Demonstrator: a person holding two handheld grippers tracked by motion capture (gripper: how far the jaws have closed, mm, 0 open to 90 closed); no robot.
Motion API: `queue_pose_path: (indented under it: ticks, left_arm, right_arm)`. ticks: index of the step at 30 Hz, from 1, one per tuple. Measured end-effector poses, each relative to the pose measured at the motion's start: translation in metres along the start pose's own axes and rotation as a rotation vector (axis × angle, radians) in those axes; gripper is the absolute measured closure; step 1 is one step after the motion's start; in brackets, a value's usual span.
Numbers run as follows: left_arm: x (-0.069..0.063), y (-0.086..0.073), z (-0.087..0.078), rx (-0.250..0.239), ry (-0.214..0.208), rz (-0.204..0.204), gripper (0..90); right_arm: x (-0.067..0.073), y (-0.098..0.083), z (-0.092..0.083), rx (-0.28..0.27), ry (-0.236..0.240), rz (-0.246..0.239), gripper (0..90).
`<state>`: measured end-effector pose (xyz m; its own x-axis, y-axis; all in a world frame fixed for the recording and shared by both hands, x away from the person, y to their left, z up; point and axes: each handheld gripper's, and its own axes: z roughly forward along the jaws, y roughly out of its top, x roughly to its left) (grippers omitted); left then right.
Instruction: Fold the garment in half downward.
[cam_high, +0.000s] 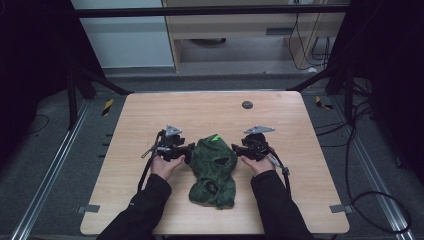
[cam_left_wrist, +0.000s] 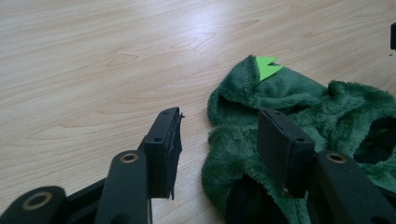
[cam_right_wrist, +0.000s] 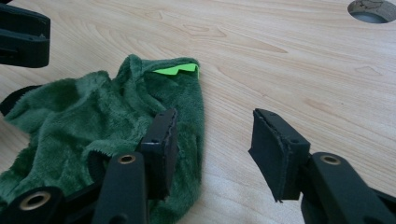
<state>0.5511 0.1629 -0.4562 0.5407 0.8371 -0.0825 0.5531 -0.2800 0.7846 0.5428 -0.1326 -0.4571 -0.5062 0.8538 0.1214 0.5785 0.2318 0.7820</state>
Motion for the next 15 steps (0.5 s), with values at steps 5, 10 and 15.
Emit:
queue_pose_path:
  ticks: [5, 10, 15]
  left_arm:
    - [0.001, -0.002, 0.008, 0.016, -0.002, -0.007, 51.2]
    - [0.003, -0.005, 0.019, 0.048, -0.002, -0.005, 52.2]
    - [0.003, -0.009, 0.025, 0.077, -0.010, -0.005, 53.8]
  right_arm:
    - [0.000, 0.000, 0.006, 0.008, 0.010, 0.005, 52.5]
    - [0.002, -0.001, 0.013, 0.027, 0.018, -0.004, 53.4]
    - [0.005, -0.002, 0.018, 0.042, 0.018, -0.010, 55.3]
